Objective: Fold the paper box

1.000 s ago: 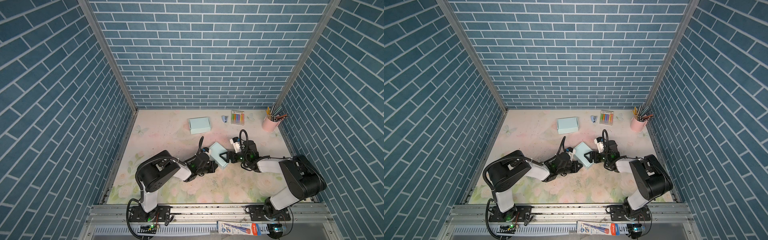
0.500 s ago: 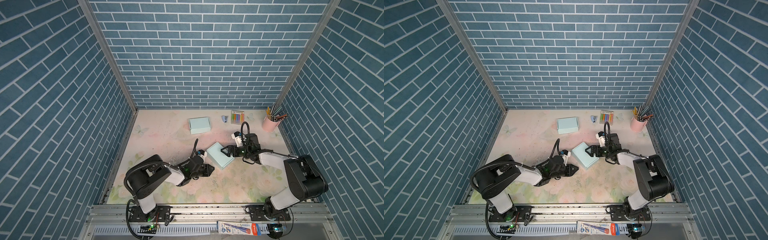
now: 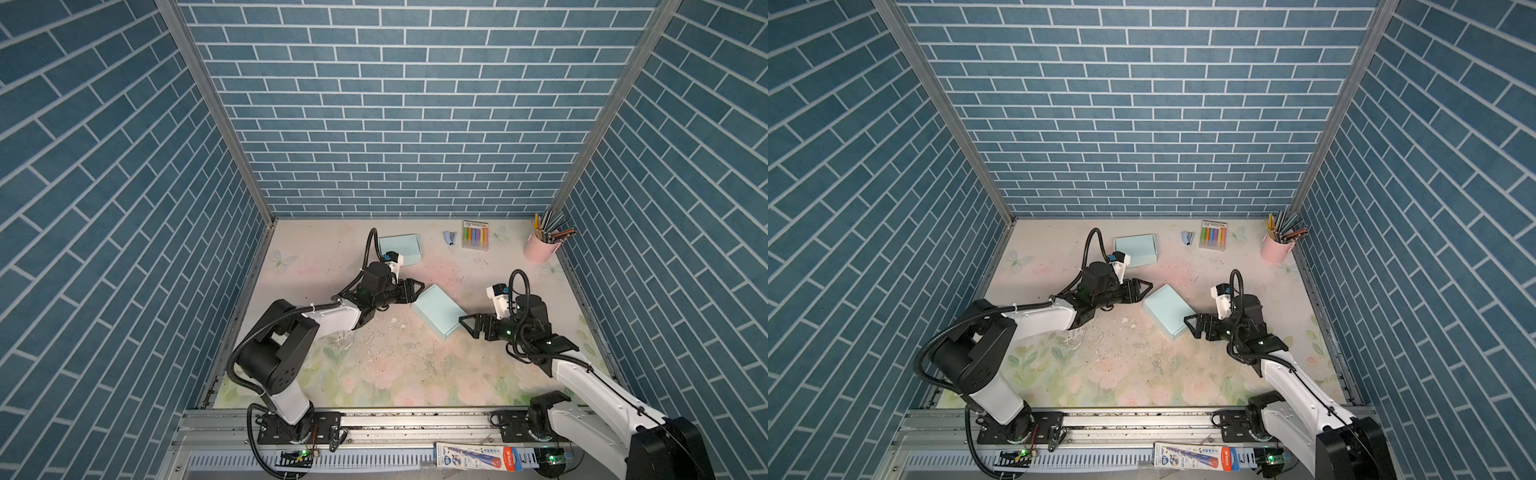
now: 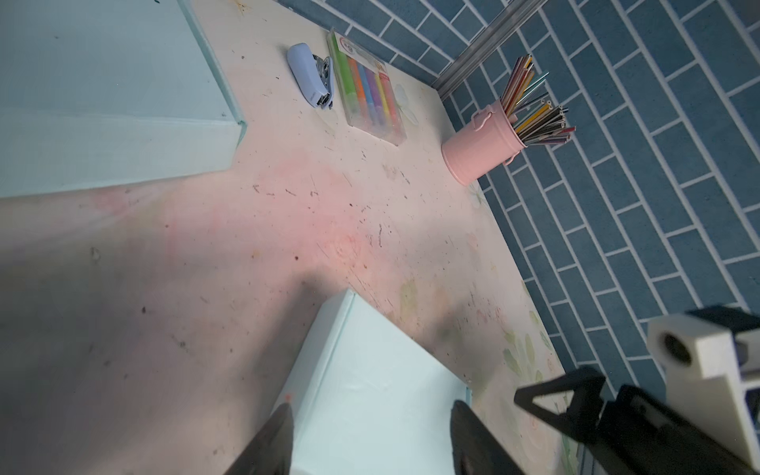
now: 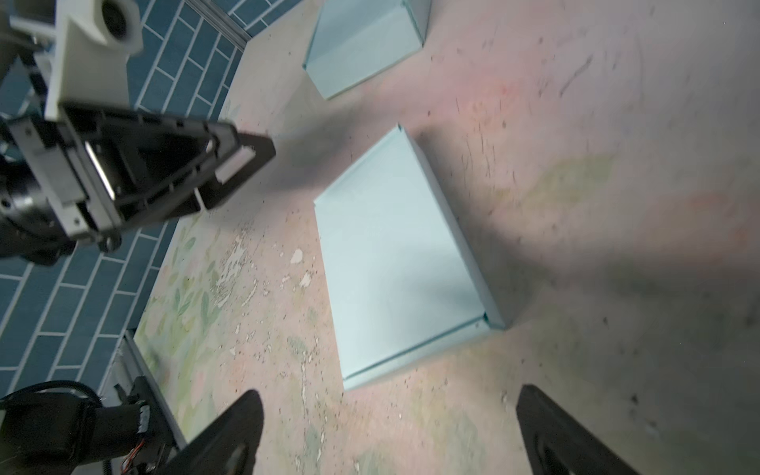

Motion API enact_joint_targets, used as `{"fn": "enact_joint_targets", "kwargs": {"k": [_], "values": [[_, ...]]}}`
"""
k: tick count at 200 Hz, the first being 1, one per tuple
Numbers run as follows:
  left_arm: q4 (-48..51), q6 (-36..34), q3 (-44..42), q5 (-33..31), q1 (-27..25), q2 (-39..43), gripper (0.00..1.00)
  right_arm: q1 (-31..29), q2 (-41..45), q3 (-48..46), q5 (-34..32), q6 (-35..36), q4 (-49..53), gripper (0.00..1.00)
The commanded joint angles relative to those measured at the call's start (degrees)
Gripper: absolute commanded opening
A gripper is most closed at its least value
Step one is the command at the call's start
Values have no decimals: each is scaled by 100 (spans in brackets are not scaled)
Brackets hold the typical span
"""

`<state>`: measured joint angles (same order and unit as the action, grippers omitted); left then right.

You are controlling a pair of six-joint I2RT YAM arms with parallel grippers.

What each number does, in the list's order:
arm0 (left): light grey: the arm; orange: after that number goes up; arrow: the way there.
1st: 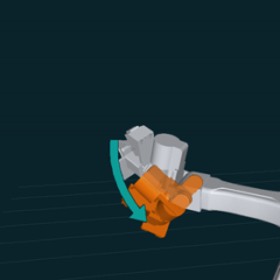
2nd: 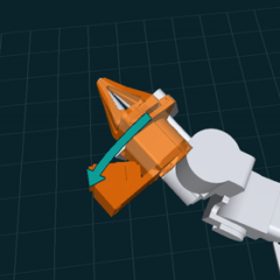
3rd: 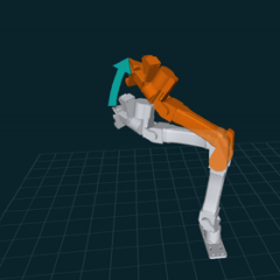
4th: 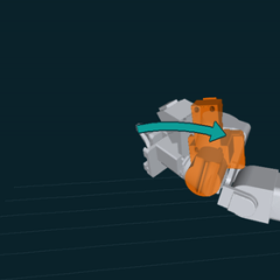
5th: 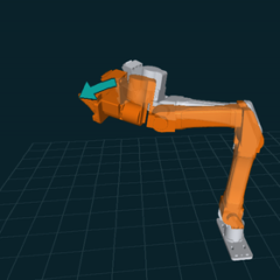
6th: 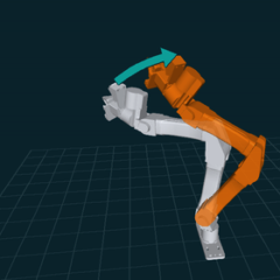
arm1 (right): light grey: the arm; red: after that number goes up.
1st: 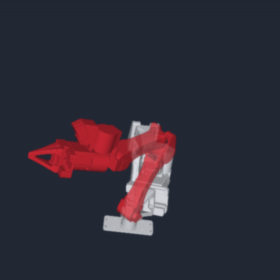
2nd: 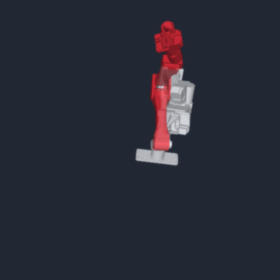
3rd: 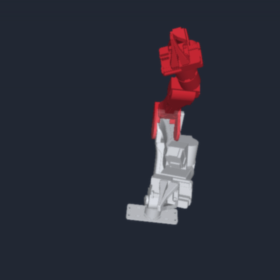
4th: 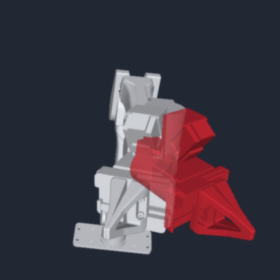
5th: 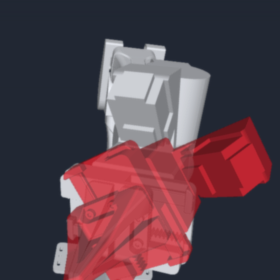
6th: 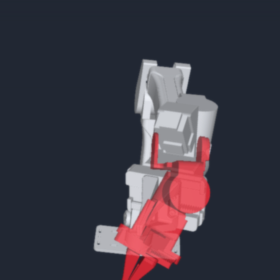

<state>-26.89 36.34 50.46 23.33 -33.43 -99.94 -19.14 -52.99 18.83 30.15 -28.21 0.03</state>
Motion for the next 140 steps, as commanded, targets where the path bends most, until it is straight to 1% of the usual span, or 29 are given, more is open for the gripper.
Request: {"fn": "enact_joint_targets", "kwargs": {"k": [1, 19, 31, 43, 64, 83, 106, 140], "values": [[111, -259, 395, 431, 93, -549, 61, -53, 130, -437, 455, -787, -510, 96], [121, -250, 566, 455, 76, -799, 61, -70, 18, -637, 563, -955, -969, 96], [49, -248, 556, 509, 56, -890, 61, -68, -208, -776, 717, -1133, -1557, 96], [0, -250, 517, 540, 38, -937, 61, -72, -585, -830, 933, -1285, -2235, 95], [-137, -166, 333, 479, 11, -935, 61, -71, -1351, -524, 1071, -1136, -2465, 93], [-358, -60, 122, 490, -7, -905, 61, -72, -1903, -408, 1131, -1175, -2958, 92], [-389, -63, -6, 463, -49, -854, 61, -68, -2364, -114, 1071, -961, -2953, 91], [-496, 22, -341, 352, -67, -580, 60, -73, -2889, 381, 722, -344, -2422, 89]]}}
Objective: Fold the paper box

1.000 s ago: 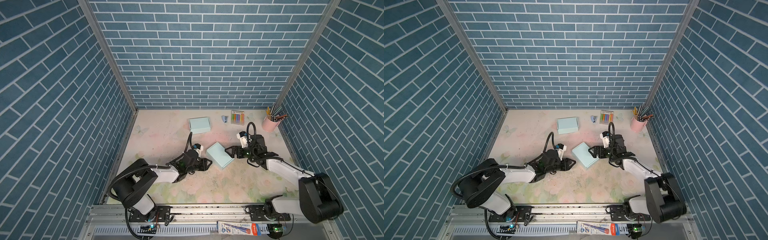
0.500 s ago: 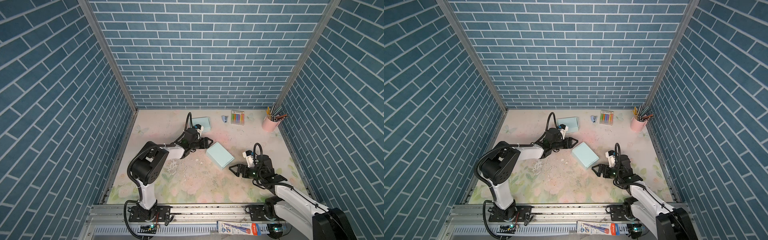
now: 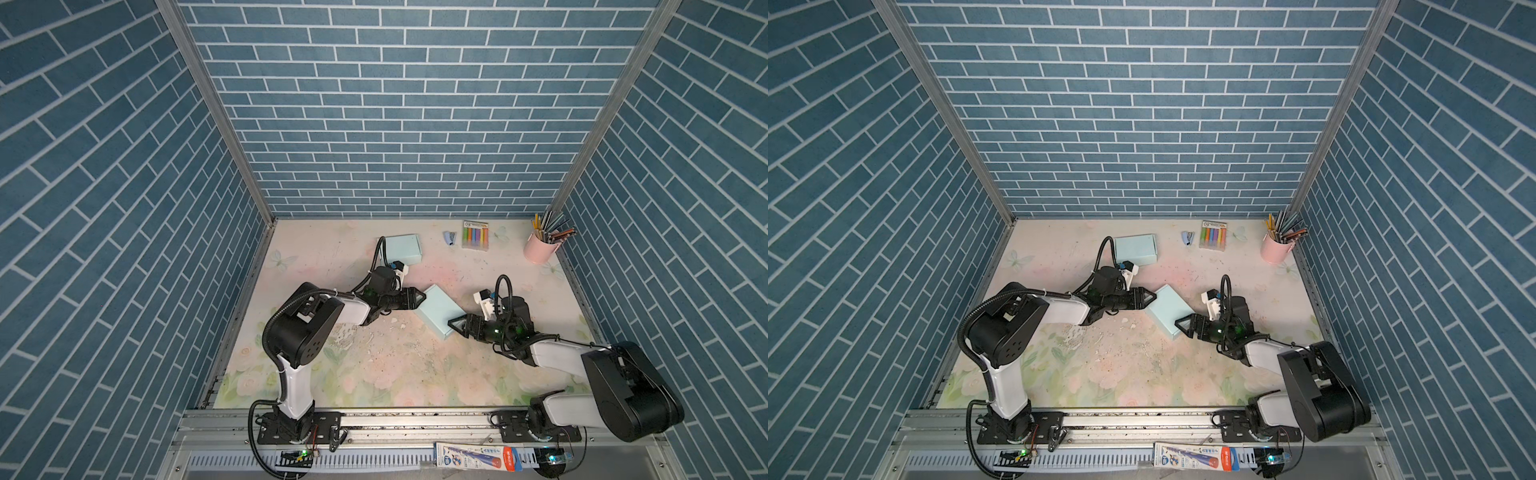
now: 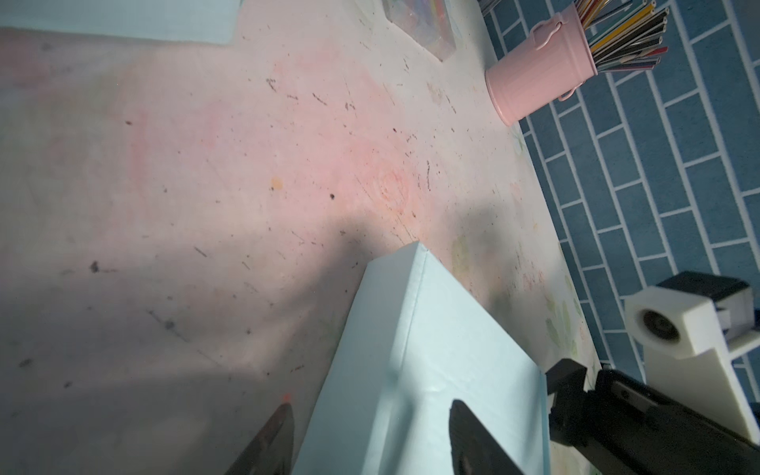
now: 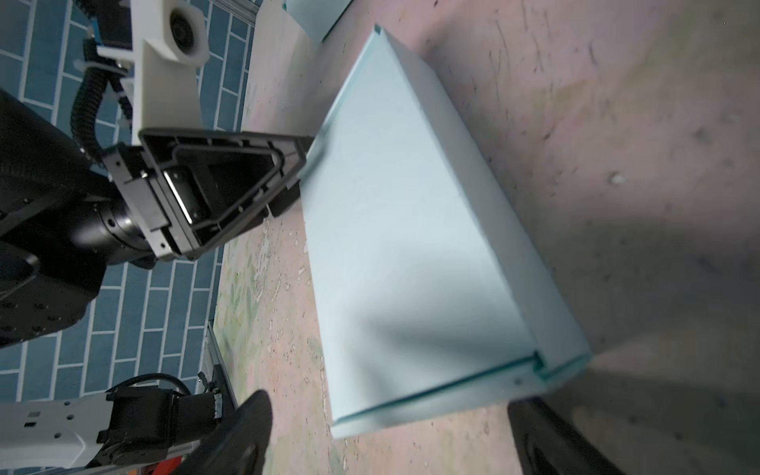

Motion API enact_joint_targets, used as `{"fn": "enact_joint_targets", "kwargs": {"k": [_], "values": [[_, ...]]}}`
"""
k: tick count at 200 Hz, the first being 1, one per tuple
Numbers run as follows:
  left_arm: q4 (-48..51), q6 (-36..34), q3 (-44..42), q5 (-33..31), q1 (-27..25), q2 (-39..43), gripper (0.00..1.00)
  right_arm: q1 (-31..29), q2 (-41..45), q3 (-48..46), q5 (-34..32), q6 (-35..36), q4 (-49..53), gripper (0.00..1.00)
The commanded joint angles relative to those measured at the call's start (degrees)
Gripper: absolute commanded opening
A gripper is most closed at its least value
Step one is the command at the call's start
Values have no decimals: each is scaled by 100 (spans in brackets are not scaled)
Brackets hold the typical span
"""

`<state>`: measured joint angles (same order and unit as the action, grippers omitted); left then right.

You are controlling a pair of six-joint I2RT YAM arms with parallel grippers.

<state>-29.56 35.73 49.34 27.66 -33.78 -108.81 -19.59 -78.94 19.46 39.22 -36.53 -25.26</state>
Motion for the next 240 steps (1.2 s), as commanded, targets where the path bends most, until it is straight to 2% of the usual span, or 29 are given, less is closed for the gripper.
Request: {"fn": "enact_joint_targets", "kwargs": {"k": [1, 29, 65, 94, 149, 240], "values": [[-232, 83, -240, -83, -32, 317, 60, -27, -309, 324, -186, 498, 108, 89], [-278, 93, -555, -171, -109, 597, 59, -102, -841, 710, -237, 814, 283, 88], [-474, 338, -1112, -466, -248, 913, 57, -520, -1382, 1431, -483, 1209, 776, 87], [-544, 414, -1543, -793, -227, 1231, 55, -877, -1689, 1763, -552, 1097, 728, 87], [-405, 289, -1716, -800, 13, 1387, 54, -1450, -1950, 1692, -617, 523, 69, 87], [-83, 112, -2440, -902, 367, 2125, 54, -1651, -2169, 1962, -592, 456, 6, 89]]}}
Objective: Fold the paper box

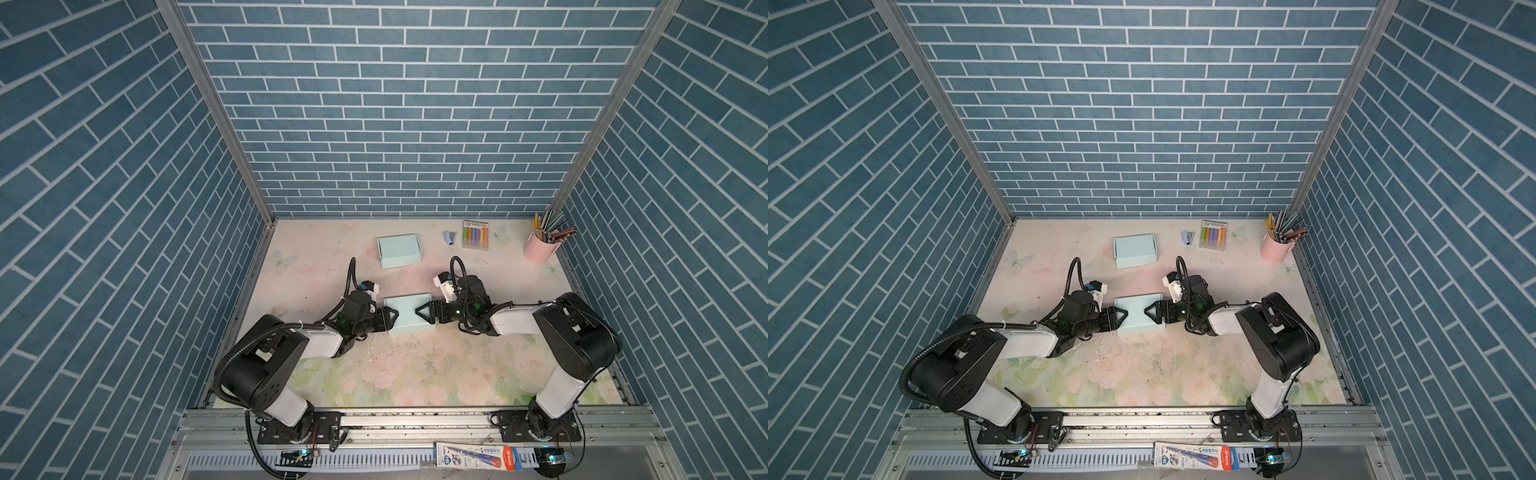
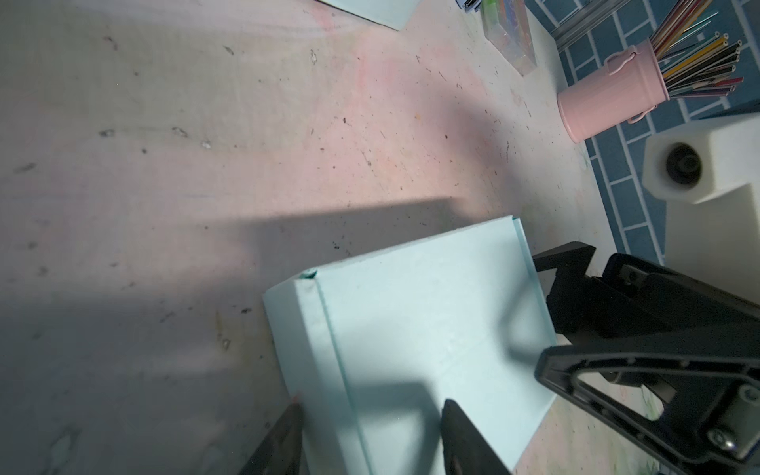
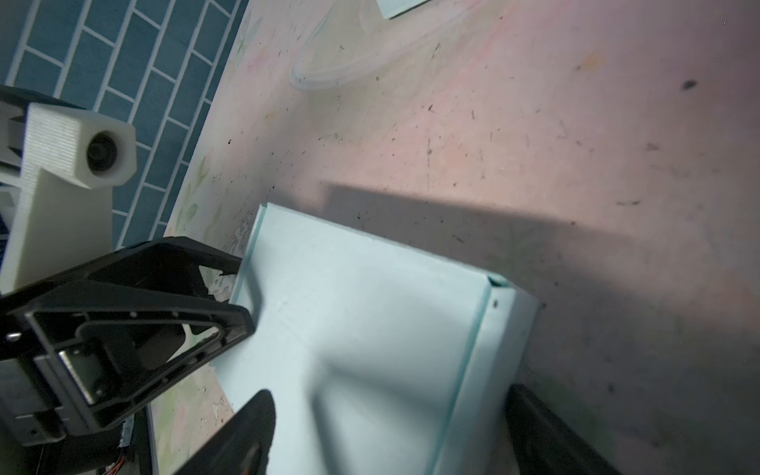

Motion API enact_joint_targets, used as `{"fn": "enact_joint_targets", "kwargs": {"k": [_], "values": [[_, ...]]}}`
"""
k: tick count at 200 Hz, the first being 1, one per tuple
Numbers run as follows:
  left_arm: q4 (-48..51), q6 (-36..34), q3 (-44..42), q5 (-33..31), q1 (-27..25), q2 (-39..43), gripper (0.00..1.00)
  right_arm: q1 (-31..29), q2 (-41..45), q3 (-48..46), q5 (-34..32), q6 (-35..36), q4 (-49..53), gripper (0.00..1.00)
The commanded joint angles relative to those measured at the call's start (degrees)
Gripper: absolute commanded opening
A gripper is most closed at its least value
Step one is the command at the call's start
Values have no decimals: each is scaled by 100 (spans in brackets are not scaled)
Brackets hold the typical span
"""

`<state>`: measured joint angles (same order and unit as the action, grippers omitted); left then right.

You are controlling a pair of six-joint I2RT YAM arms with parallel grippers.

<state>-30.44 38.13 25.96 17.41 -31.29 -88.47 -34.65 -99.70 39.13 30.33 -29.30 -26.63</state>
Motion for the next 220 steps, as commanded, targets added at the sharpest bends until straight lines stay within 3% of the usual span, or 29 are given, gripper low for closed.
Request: {"fn": "enact_joint_targets", "kwargs": {"k": [1, 25, 35, 60, 67, 90, 120, 144, 155, 167, 180, 202, 220], "values": [[8, -134, -105, 123, 125, 96, 54, -146, -80, -13, 289, -269, 142, 89], [105, -217, -160, 152, 350, 257, 58, -95, 233, -148, -60, -273, 360, 92], [253, -278, -144, 148, 445, 401, 61, -21, 475, -305, -374, -330, 426, 97], [993, -477, -151, -155, 541, 1143, 88, 110, 1434, -511, -1294, -193, 1027, 97], [1299, -554, -167, -332, 568, 1422, 88, 181, 1762, -522, -1543, -93, 1249, 97], [2362, -1011, -106, -1287, 654, 2482, 88, 274, 3132, -846, -2928, 390, 1708, 98], [2956, -1371, -146, -2474, 696, 4323, 88, 471, 5167, -1516, -4611, 1303, 1847, 99], [2815, -554, -554, -3934, 734, 5394, 88, 830, 6029, -1968, -5221, 2012, 1666, 99], [1974, -630, -1025, -4139, 745, 5716, 88, 1083, 6054, -2252, -5194, 2185, 1216, 99], [701, -1806, -1568, -3846, 747, 5941, 88, 1491, 5926, -2378, -5077, 2091, 1042, 99], [306, -2832, -1716, -3961, 740, 5978, 88, 1902, 5718, -2510, -5035, 1952, 701, 99], [-169, -3998, -1658, -5170, 780, 5285, 89, 2597, 5371, -2620, -4429, 2037, 104, 98], [-950, -4340, -1693, -5334, 928, 4504, 88, 2850, 4989, -2845, -4323, 2127, -814, 98]]}}
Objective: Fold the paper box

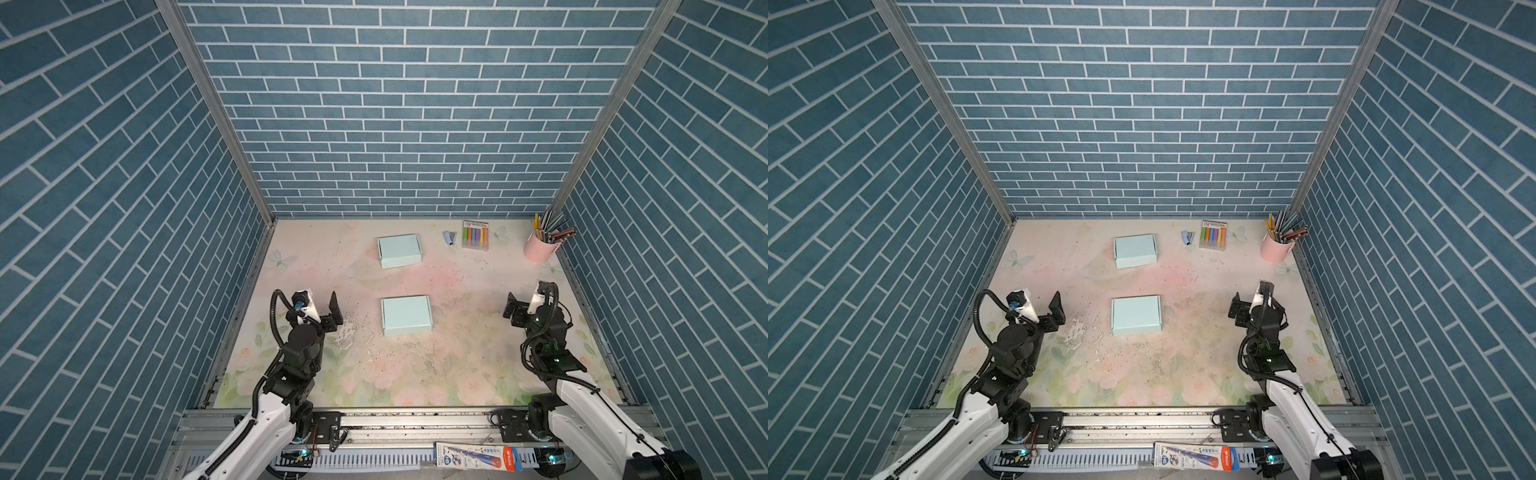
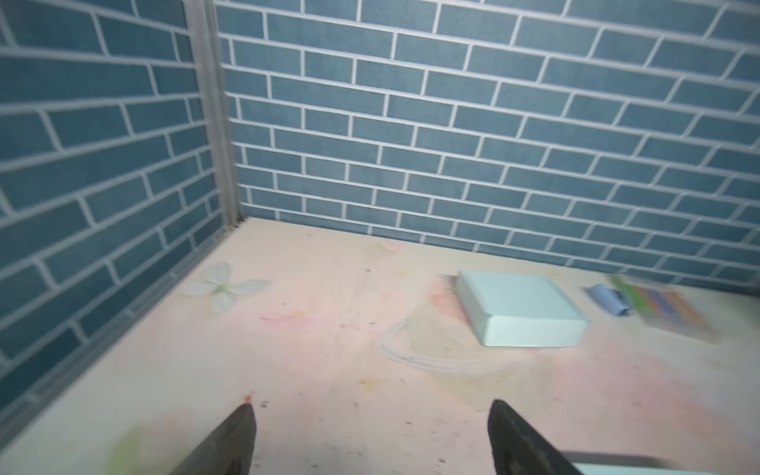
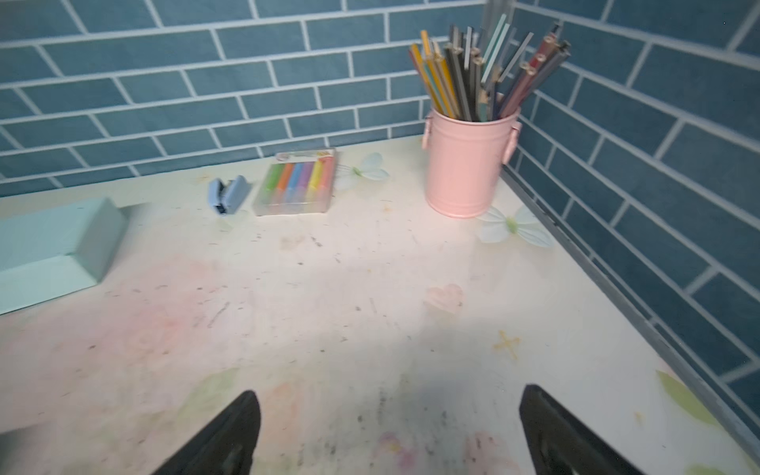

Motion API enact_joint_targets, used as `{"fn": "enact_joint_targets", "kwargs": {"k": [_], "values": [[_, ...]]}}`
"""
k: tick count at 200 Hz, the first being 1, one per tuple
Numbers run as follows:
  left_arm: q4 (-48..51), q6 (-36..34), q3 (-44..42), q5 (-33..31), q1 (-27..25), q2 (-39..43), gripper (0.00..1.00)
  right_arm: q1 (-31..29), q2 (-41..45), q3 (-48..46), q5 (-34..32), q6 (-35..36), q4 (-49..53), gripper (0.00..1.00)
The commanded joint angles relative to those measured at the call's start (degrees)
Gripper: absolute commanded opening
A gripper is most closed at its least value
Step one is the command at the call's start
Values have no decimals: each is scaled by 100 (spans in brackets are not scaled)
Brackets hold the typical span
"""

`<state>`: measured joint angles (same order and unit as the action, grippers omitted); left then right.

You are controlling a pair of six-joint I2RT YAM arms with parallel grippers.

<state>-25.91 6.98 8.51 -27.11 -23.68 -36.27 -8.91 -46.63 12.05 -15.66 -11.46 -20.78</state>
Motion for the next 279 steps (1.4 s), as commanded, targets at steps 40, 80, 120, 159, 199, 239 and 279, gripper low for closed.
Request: {"fn": "enact_joint_targets", "kwargs": {"k": [40, 80, 120, 159, 199, 239, 279], "values": [[-3286, -980, 35, -287, 1027, -2832, 89, 651, -2030, -530, 394, 444, -3822, 98], [-4404, -1042, 309, 358, 1284, -4509, 88, 731, -3021, -219, 589, 905, -4550, 99], [-4157, -766, 542, 1081, 1681, -4892, 88, 873, -3826, -190, 760, 825, -5199, 99], [-4180, -594, 563, 1057, 1812, -5006, 89, 891, -3998, 236, 588, 727, -4574, 99], [-4256, -607, 540, 1051, 1818, -5019, 88, 891, -4034, 227, 588, 731, -4638, 99], [-4244, -610, 554, 1045, 1816, -5022, 88, 891, -4021, 210, 583, 732, -4659, 99], [-4236, -604, 560, 1069, 1828, -5019, 88, 898, -3963, 43, 592, 720, -4917, 99]]}}
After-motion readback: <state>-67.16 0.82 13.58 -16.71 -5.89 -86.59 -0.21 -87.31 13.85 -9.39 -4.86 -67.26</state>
